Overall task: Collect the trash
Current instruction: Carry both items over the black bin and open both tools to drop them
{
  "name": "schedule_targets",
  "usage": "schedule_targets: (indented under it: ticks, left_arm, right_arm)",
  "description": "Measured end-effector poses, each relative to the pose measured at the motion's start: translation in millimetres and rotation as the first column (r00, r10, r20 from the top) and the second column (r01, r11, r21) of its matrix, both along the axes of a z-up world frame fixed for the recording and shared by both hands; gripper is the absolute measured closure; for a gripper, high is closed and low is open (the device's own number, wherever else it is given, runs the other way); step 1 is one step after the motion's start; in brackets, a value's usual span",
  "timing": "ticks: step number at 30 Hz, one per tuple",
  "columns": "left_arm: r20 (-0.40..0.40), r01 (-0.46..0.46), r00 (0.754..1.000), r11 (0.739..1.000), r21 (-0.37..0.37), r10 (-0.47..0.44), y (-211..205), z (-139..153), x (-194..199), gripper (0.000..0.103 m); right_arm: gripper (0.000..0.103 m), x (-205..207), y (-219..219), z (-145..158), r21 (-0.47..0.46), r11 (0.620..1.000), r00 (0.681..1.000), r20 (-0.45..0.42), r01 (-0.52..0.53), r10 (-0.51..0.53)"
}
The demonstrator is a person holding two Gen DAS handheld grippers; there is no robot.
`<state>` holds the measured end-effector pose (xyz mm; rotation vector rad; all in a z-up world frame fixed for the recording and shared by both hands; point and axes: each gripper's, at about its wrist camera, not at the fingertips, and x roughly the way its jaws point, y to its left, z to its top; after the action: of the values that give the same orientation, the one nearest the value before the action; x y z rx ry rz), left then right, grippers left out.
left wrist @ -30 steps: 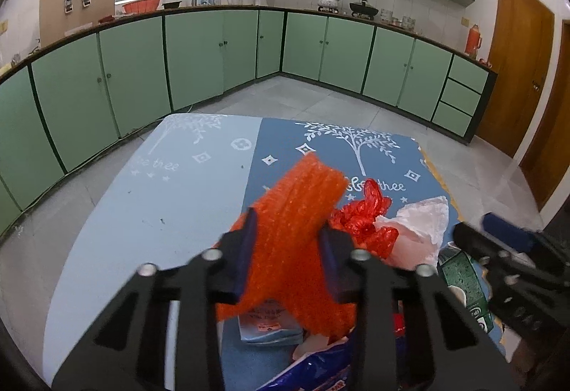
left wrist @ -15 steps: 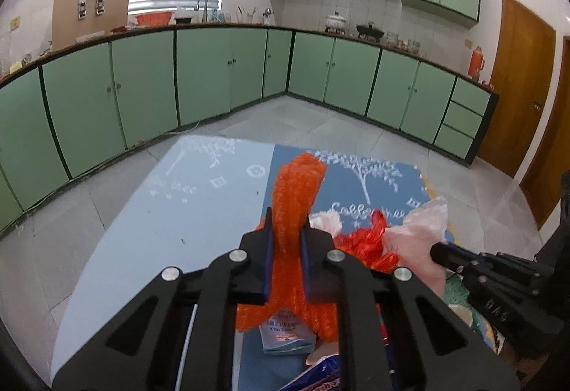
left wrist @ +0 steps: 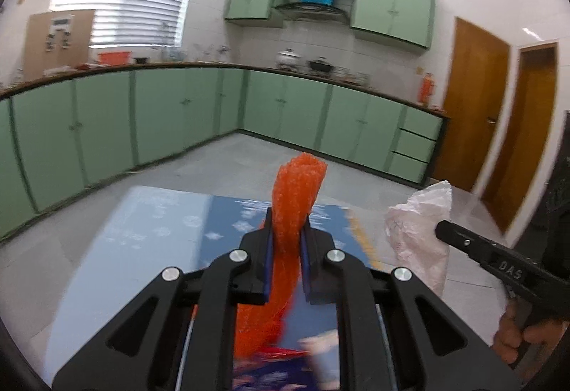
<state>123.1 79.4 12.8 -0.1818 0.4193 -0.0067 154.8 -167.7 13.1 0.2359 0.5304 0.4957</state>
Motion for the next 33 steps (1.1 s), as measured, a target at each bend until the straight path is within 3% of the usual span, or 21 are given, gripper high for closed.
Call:
schedule_targets:
  ticks: [4, 8, 12, 16, 24, 27, 31, 33]
  left_arm:
    - [-0.022, 0.127, 0.991, 0.991, -0.036, -0.128, -45.9, -5.6, 7.5, 0.092]
    - [-0.049, 0.253, 0.965, 0.966, -0.058, -0.256, -99.7, -19.0, 14.4, 0.092]
    - [-0.094, 0.376, 0.919, 0.922, -0.089, -0.383, -149.4, -43.9, 22.2, 0.092]
    - [-0.130, 0.458, 0.877, 0.886, -0.068, -0.463, -197.0, -73.0, 26.2, 0.092]
    - [-0.241, 0.554, 0.786, 0.821, -0.136, -0.570, -255.1, -132.6, 42.6, 0.092]
    - [-0.285, 0.567, 0.762, 0.812, -0.140, -0.581, -265.3, -150.6, 46.4, 0.086]
    - [-0.311, 0.556, 0.767, 0.823, -0.112, -0.561, -266.2, -160.5, 44.4, 0.063]
    - [-0.315, 0.551, 0.771, 0.828, -0.108, -0.554, -264.0, -161.0, 44.7, 0.061]
  right_arm:
    - [0.101, -15.4, -42.7, -2.6, -0.031, 0.994, 0.995, -0.001, 0.103, -0.103]
    - [0.101, -30.6, -84.3, -14.7, -0.093, 0.972, 0.976, -0.011, 0.214, -0.216]
    - [0.101, -43.2, -124.2, -33.9, -0.145, 0.937, 0.944, -0.044, 0.317, -0.327]
    - [0.101, -51.4, -156.9, -61.9, -0.193, 0.899, 0.907, -0.080, 0.392, -0.413]
    - [0.101, -58.0, -199.2, -120.4, -0.223, 0.857, 0.845, -0.179, 0.464, -0.504]
    - [0.101, -54.4, -205.0, -135.1, -0.225, 0.856, 0.836, -0.208, 0.465, -0.508]
    - [0.097, -52.8, -212.1, -143.7, -0.233, 0.854, 0.829, -0.223, 0.466, -0.513]
    - [0.090, -47.8, -213.3, -145.1, -0.232, 0.853, 0.825, -0.230, 0.468, -0.516]
